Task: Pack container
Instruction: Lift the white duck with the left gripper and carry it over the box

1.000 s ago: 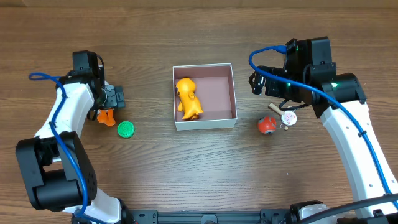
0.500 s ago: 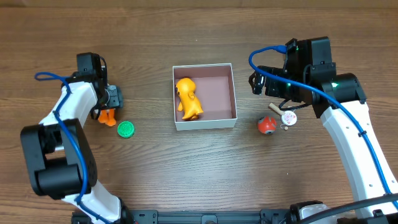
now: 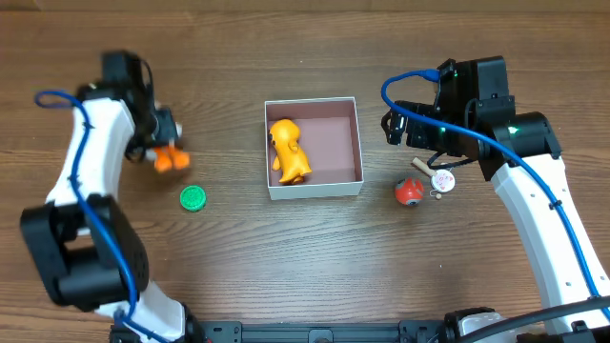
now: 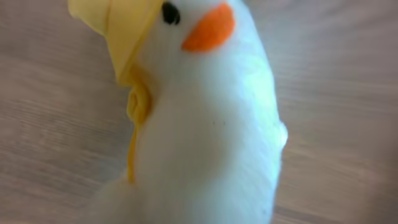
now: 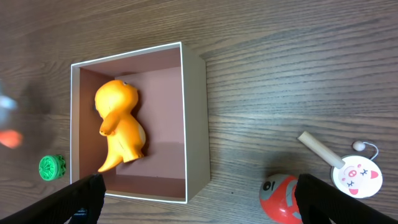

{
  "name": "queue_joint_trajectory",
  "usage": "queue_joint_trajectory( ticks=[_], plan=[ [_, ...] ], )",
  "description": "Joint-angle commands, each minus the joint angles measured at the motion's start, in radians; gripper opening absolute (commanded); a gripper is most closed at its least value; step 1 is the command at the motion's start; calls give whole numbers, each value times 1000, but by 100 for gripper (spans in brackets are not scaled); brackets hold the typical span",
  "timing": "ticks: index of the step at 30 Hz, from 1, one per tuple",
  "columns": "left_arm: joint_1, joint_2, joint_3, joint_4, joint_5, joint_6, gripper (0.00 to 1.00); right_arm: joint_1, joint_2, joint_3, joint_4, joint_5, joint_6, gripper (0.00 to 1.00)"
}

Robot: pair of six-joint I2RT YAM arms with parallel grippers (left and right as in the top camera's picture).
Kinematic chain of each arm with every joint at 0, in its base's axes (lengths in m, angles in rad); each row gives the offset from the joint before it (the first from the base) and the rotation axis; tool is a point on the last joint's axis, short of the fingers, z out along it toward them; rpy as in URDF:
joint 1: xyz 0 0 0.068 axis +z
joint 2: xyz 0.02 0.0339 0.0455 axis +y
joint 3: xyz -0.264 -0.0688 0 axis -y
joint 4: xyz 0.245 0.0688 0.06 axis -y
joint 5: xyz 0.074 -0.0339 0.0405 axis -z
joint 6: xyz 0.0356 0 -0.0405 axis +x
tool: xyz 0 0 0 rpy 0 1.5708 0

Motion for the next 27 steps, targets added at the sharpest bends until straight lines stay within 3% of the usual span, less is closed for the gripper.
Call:
queue_joint_trajectory(
  ticks=[1, 4, 8, 20, 27],
  plan=[
    [-8, -120, 140, -27, 417, -122, 4, 6, -1, 26, 4, -4, 2, 100],
    [-46, -154, 159, -17, 562, -173, 4, 6, -1, 26, 4, -4, 2, 100],
    [-146, -172, 159, -14, 536, -220, 4, 6, -1, 26, 4, -4, 2, 100],
    [-611, -149, 159, 143, 124, -458, 4, 6, -1, 26, 4, -4, 2, 100],
    [-726, -36, 159, 185, 6, -547, 4, 6, -1, 26, 4, -4, 2, 100]
  ],
)
